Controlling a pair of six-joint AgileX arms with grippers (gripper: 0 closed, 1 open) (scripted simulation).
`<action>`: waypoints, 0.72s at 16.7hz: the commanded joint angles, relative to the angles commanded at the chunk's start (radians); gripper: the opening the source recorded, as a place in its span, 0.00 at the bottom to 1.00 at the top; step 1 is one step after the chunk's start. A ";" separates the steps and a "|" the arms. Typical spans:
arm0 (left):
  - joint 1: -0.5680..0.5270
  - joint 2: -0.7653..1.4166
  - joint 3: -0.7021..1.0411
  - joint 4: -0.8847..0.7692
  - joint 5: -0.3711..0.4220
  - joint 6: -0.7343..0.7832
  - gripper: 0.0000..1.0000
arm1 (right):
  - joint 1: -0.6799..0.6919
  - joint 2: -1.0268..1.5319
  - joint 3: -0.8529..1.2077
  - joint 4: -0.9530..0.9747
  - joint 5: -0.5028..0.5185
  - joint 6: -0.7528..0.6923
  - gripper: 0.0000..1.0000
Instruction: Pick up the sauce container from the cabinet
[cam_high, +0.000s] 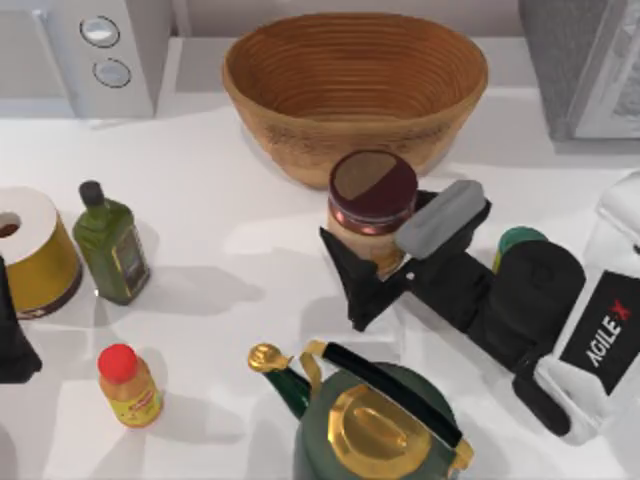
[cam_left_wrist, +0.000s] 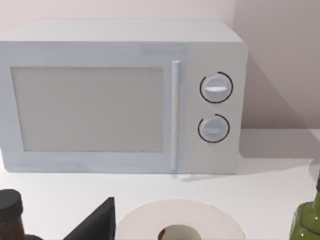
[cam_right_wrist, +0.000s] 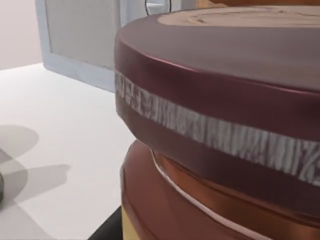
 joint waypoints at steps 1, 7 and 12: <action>0.000 0.000 0.000 0.000 0.000 0.000 1.00 | 0.000 0.000 0.000 0.000 0.000 0.000 0.00; 0.000 0.000 0.000 0.000 0.000 0.000 1.00 | 0.000 0.000 0.000 0.000 0.000 0.000 0.30; 0.000 0.000 0.000 0.000 0.000 0.000 1.00 | 0.000 0.000 0.000 0.000 0.000 0.000 0.68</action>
